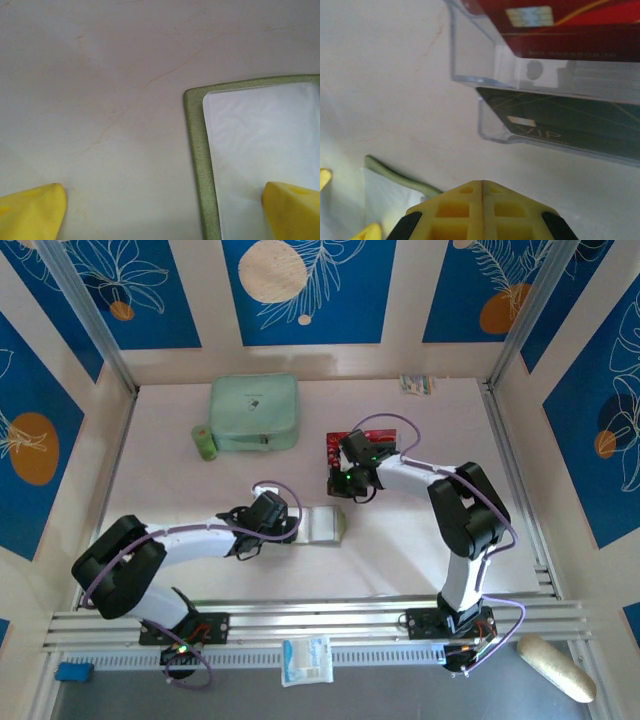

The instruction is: Put the credit cards into the card holder

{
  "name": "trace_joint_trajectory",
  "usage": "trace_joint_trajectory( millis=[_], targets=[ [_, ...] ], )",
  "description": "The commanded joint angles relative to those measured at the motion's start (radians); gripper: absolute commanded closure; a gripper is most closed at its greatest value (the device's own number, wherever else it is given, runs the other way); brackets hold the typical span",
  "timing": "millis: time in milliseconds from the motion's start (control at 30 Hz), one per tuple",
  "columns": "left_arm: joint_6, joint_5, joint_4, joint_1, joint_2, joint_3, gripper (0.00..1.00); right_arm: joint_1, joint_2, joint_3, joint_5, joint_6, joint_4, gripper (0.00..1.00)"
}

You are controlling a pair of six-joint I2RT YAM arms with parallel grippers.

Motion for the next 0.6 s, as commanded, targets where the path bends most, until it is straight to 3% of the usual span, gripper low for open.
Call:
trace_joint_trajectory(
  millis=[0,400,567],
  targets=[
    [0.005,-0.003,0.005,0.006,0.0,-0.01,0.0,-0.008,0.031,0.019,0.026,-0.022,-0.02,0.96],
    [0.011,-0.003,-0.001,0.005,-0.004,-0.006,0.0,-0.021,0.16,0.23,0.034,-0.086,-0.069,0.96],
    [0.009,-0.01,-0.009,0.006,-0.012,-0.011,0.0,-0.005,0.185,0.343,-0.027,-0.161,-0.106,0.95]
  ],
)
